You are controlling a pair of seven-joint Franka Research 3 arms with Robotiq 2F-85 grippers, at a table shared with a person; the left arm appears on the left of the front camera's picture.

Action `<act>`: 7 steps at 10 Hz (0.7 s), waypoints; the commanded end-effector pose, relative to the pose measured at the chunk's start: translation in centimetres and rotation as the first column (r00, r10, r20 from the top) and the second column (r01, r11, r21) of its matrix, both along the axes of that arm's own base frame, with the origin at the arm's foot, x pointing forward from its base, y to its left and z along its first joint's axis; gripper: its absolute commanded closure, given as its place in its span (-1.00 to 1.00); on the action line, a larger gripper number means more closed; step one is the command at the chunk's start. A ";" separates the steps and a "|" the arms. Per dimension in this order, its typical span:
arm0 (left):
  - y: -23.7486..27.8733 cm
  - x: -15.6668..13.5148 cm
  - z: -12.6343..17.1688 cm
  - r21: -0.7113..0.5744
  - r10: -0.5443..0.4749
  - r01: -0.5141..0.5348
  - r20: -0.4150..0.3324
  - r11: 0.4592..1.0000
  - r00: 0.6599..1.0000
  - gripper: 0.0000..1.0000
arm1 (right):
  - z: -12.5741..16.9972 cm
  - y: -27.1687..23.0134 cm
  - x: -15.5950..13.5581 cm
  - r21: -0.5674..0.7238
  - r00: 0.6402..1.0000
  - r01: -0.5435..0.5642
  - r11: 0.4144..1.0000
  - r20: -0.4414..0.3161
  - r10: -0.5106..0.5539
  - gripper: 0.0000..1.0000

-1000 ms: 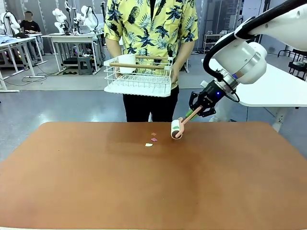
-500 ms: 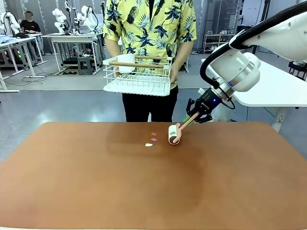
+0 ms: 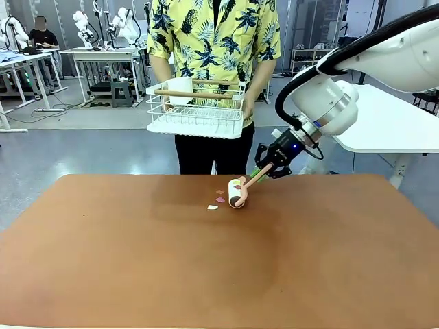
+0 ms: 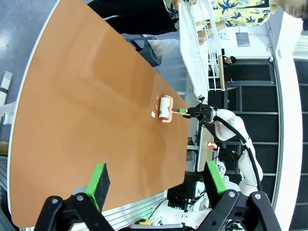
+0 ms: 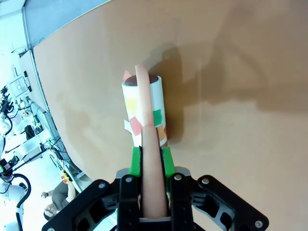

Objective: Clean the table.
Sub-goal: Clean the table with the Lint Roller when the human lifts the Dish drying rack.

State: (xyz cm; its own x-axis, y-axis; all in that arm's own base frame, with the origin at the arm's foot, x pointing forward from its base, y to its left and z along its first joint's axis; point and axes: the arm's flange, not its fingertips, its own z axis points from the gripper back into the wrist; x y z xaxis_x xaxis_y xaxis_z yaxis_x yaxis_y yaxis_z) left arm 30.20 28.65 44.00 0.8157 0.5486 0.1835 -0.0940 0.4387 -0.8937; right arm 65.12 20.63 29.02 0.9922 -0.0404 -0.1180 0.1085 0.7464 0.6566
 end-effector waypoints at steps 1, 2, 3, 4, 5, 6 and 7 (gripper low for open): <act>0.2 -0.2 0.2 -0.018 0.001 -0.001 0.011 1.000 1.000 -0.99 | -4.8 5.2 -3.0 -0.071 0.996 -0.023 0.997 -0.087 0.016 0.59; 0.2 -0.2 0.2 -0.018 0.001 -0.001 0.011 1.000 1.000 -0.99 | -5.4 7.7 -3.9 -0.069 0.997 -0.017 0.997 -0.078 0.012 0.59; 0.2 -0.2 0.2 -0.018 0.001 -0.001 0.011 1.000 1.000 -0.99 | -6.0 9.6 -4.8 -0.087 0.997 -0.011 0.996 -0.073 0.005 0.59; 0.2 -0.2 0.2 -0.018 0.001 -0.001 0.011 1.000 1.000 -0.99 | -6.4 11.6 -5.8 -0.080 0.997 -0.004 0.997 -0.071 -0.002 0.59; 0.2 -0.2 0.2 -0.018 0.001 -0.001 0.011 1.000 1.000 -0.99 | -6.2 13.1 -6.5 -0.067 0.999 0.004 0.998 -0.043 -0.007 0.59; 0.2 -0.2 0.2 -0.018 0.001 -0.001 0.011 1.000 1.000 -0.99 | -5.8 13.8 -6.8 -0.063 1.000 0.013 0.998 -0.021 -0.014 0.59; 0.2 -0.2 0.2 -0.018 0.001 -0.001 0.011 1.000 1.000 -0.99 | -5.1 14.1 -6.8 -0.052 0.999 0.037 0.998 0.012 -0.036 0.59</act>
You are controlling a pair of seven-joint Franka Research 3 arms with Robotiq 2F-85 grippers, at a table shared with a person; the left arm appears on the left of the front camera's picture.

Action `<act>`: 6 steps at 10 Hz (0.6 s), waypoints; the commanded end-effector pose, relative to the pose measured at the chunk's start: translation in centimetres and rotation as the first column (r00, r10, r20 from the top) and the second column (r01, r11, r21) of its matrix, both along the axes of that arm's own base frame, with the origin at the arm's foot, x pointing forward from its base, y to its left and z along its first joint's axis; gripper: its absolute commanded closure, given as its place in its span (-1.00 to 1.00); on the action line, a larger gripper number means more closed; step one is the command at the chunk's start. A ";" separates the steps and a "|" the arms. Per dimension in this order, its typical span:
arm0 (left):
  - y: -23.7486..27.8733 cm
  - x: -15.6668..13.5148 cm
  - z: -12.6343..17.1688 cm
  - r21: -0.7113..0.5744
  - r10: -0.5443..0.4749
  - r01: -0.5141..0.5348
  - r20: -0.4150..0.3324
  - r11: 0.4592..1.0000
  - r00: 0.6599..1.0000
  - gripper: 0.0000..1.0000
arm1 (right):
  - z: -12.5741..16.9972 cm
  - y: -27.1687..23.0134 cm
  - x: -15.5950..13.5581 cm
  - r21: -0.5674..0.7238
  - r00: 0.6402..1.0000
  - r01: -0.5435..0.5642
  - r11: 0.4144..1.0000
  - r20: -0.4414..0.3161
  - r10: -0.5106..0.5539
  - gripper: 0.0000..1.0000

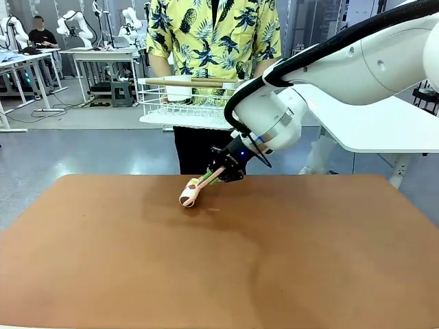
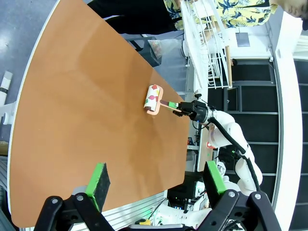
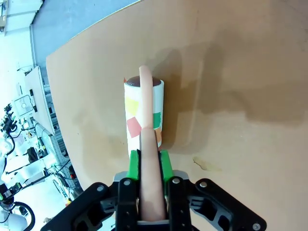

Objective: Clean the table.
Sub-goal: Clean the table with the Lint Roller when the human lifts the Dish drying rack.

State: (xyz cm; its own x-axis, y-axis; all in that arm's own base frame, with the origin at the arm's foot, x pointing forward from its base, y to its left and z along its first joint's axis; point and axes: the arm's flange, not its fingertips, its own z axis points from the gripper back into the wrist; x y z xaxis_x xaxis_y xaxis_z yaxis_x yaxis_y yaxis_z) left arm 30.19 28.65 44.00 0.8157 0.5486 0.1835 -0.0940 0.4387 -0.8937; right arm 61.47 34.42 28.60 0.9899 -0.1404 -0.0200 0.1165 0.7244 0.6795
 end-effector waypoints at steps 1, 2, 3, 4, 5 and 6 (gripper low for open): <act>0.2 -0.2 0.2 -0.018 0.001 -0.001 0.011 1.000 1.000 -0.99 | -3.8 0.2 -3.0 -0.048 0.996 -0.048 0.998 -0.083 0.044 0.59; 0.2 -0.2 0.2 -0.018 0.001 -0.001 0.011 1.000 1.000 -0.99 | -3.0 0.1 -3.0 -0.034 0.997 -0.046 0.998 -0.066 0.043 0.59; 0.2 -0.2 0.2 -0.018 0.001 -0.001 0.011 1.000 1.000 -0.99 | -1.7 -0.3 -2.9 -0.018 0.998 -0.050 0.999 -0.050 0.049 0.59; 0.2 -0.2 0.2 -0.018 0.001 -0.001 0.011 1.000 1.000 -0.99 | 0.4 -1.2 -2.5 0.017 0.998 -0.046 0.999 -0.037 0.047 0.59; 0.2 -0.2 0.2 -0.018 0.001 -0.001 0.011 1.000 1.000 -0.99 | 3.3 -2.5 -2.3 0.038 0.998 -0.057 0.998 0.004 0.057 0.59; 0.2 -0.2 0.2 -0.018 0.001 -0.001 0.011 1.000 1.000 -0.99 | 7.7 -4.8 -2.6 -0.025 0.987 -0.158 0.987 0.015 0.159 0.59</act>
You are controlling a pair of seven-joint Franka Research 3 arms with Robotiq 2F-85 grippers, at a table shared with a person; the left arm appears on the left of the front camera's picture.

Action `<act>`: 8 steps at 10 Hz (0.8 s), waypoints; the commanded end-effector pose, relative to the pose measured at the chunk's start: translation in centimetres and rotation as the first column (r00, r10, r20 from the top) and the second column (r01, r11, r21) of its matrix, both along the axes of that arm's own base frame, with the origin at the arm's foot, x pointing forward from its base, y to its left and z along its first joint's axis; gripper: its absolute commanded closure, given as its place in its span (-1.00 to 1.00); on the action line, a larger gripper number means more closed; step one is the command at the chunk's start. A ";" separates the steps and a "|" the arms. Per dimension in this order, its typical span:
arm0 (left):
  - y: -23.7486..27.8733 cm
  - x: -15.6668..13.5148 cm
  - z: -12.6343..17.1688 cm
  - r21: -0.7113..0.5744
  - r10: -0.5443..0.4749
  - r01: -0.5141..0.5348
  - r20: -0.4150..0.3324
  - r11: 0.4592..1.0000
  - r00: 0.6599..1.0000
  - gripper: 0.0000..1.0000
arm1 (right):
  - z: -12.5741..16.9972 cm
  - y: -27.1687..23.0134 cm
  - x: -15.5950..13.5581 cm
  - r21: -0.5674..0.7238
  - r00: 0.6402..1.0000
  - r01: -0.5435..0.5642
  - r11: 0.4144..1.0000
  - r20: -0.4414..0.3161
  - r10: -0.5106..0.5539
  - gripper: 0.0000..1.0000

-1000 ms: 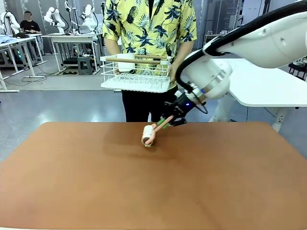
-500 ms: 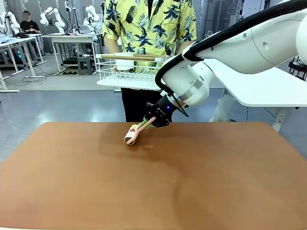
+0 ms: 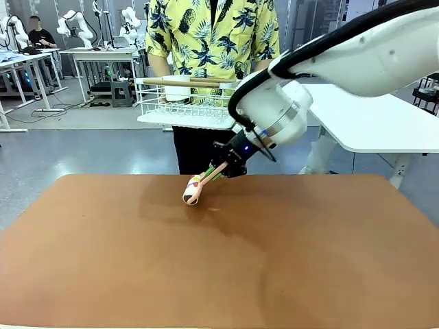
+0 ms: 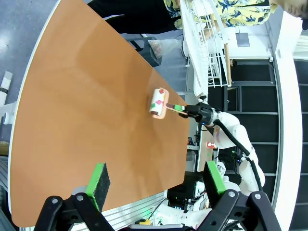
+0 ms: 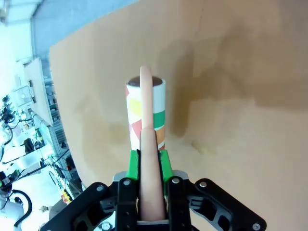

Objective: Clean the table.
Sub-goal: Clean the table with the Lint Roller when the human lifts the Dish drying rack.

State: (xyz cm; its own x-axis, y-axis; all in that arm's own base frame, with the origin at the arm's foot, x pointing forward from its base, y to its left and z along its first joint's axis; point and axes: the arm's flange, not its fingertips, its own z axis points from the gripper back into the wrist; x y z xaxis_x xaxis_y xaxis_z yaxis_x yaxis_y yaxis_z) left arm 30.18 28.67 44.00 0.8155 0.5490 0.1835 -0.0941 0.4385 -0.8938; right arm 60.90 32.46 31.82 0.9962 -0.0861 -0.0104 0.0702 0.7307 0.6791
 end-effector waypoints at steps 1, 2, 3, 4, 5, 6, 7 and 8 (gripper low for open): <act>0.2 -0.2 0.2 -0.018 0.000 0.000 0.010 1.000 1.000 -0.99 | 11.0 -7.7 -2.7 -0.089 0.990 -0.137 0.986 0.005 0.138 0.59; 0.2 -0.2 0.2 -0.018 0.000 0.000 0.010 1.000 1.000 -0.99 | 15.1 -12.1 -3.5 -0.161 0.993 -0.109 0.981 0.023 0.114 0.59; 0.2 -0.2 0.2 -0.018 0.000 0.000 0.010 1.000 1.000 -0.99 | 17.3 -15.6 -4.9 -0.278 0.989 -0.145 0.950 -0.018 0.146 0.59; 0.2 -0.2 0.2 -0.018 0.000 0.000 0.010 1.000 1.000 -0.99 | 19.1 -18.7 -6.0 -0.366 0.990 -0.125 0.922 0.015 0.140 0.59; 0.2 -0.2 0.2 -0.018 0.000 0.000 0.010 1.000 1.000 -0.99 | 21.0 -22.0 -7.4 -0.450 0.988 -0.092 0.888 0.067 0.137 0.59; 0.2 -0.2 0.2 -0.018 0.000 0.000 0.010 1.000 1.000 -0.99 | 21.7 -24.5 -8.9 -0.543 0.983 -0.069 0.837 0.104 0.149 0.59; 0.2 -0.2 0.2 -0.018 0.000 0.000 0.010 1.000 1.000 -0.99 | 21.4 -26.4 -10.3 -0.626 0.988 -0.034 0.779 0.099 0.122 0.59; 0.2 -0.2 0.2 -0.018 0.000 0.000 0.010 1.000 1.000 -0.99 | 20.5 -27.8 -11.7 -0.635 0.990 -0.026 0.772 0.091 0.109 0.59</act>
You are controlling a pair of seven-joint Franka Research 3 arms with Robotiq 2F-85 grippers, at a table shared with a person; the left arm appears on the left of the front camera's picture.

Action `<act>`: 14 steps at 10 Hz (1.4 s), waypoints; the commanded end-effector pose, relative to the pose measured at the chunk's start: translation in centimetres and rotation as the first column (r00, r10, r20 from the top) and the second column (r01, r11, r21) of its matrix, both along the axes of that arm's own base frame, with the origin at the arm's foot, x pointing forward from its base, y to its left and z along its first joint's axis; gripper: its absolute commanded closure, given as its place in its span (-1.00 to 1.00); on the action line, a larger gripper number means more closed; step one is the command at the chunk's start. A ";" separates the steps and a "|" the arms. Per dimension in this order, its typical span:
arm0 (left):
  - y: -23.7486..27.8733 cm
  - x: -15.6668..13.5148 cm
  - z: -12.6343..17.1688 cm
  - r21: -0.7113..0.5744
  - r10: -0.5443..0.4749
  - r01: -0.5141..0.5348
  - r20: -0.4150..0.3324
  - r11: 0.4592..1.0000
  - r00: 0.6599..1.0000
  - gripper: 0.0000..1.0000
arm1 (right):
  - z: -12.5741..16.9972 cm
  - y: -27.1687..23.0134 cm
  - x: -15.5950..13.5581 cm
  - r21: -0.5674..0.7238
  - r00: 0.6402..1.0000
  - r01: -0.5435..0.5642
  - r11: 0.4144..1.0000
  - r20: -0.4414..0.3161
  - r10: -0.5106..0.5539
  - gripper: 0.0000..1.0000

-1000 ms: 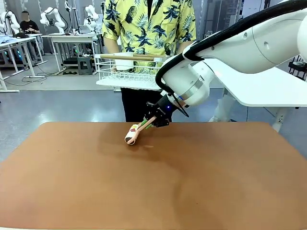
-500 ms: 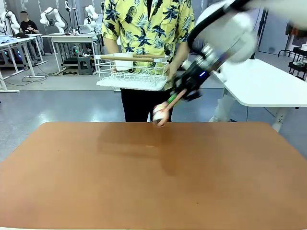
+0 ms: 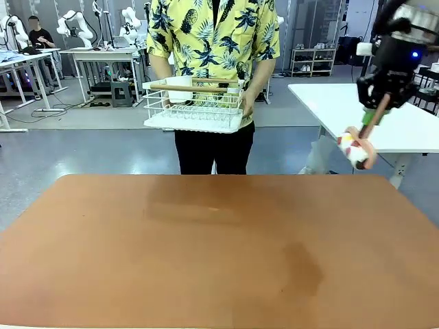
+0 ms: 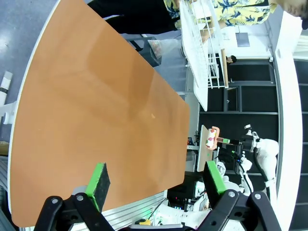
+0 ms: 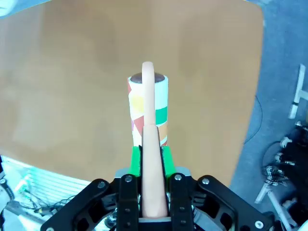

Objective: Clean the table.
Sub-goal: Clean the table with the Lint Roller when the human lifts the Dish drying rack, then place the Lint Roller down when the Dish drying rack is positioned in the middle of the table.

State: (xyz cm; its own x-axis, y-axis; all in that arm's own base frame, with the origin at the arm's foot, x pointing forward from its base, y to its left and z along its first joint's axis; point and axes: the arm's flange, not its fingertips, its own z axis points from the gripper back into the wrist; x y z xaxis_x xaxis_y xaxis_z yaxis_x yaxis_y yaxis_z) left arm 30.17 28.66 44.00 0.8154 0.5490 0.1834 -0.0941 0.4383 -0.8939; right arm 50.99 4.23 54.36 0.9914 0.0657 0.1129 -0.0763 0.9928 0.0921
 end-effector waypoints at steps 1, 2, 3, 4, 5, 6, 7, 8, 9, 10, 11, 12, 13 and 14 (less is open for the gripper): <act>0.2 -0.2 0.2 -0.018 0.000 0.000 0.010 1.000 1.000 -0.99 | -2.7 -0.7 -2.8 0.000 0.999 0.027 1.000 0.044 -0.027 0.59; 0.2 -0.2 0.2 -0.018 0.000 0.000 0.010 1.000 1.000 -0.99 | -3.6 -1.2 -2.6 0.028 0.998 0.033 0.999 0.055 -0.034 0.59; 0.2 -0.2 0.2 -0.018 0.000 0.000 0.010 1.000 1.000 -0.99 | -1.3 -0.8 -1.1 -0.020 1.000 0.009 1.000 0.011 -0.009 0.59; 0.2 -0.2 0.2 -0.018 0.000 0.000 0.010 1.000 1.000 -0.99 | -1.3 -0.8 -1.1 -0.020 1.000 0.009 1.000 0.011 -0.009 0.59; 0.2 -0.2 0.2 -0.018 0.000 0.000 0.010 1.000 1.000 -0.99 | -1.3 -0.8 -1.1 -0.020 1.000 0.009 1.000 0.011 -0.009 0.59; 0.2 -0.2 0.2 -0.018 0.000 0.000 0.010 1.000 1.000 -0.99 | -1.3 -0.8 -1.1 -0.020 1.000 0.009 1.000 0.011 -0.009 0.59; 0.2 -0.2 0.2 -0.018 0.000 0.000 0.010 1.000 1.000 -0.99 | -1.3 -0.8 -1.1 -0.020 1.000 0.009 1.000 0.011 -0.009 0.59; 0.2 -0.2 0.2 -0.018 0.000 0.000 0.010 1.000 1.000 -0.99 | -1.3 -0.8 -1.1 -0.020 1.000 0.009 1.000 0.011 -0.009 0.59; 0.2 -0.2 0.2 -0.018 0.000 0.000 0.010 1.000 1.000 -0.99 | -1.3 -0.8 -1.1 -0.020 1.000 0.009 1.000 0.011 -0.009 0.59; 0.2 -0.2 0.2 -0.018 0.000 0.000 0.010 1.000 1.000 -0.99 | -1.3 -0.8 -1.1 -0.020 1.000 0.009 1.000 0.011 -0.009 0.59; 0.2 -0.2 0.2 -0.018 0.000 0.000 0.010 1.000 1.000 -0.99 | -1.3 -0.8 -1.1 -0.020 1.000 0.009 1.000 0.011 -0.009 0.59; 0.2 -0.2 0.2 -0.018 0.000 0.000 0.010 1.000 1.000 -0.99 | -1.3 -0.8 -1.1 -0.020 1.000 0.009 1.000 0.011 -0.009 0.59; 0.2 -0.2 0.2 -0.018 0.000 0.000 0.010 1.000 1.000 -0.99 | -1.3 -0.8 -1.1 -0.020 1.000 0.009 1.000 0.011 -0.009 0.59; 0.2 -0.2 0.2 -0.018 0.000 0.000 0.010 1.000 1.000 -0.99 | -1.3 -0.8 -1.1 -0.020 1.000 0.009 1.000 0.011 -0.009 0.59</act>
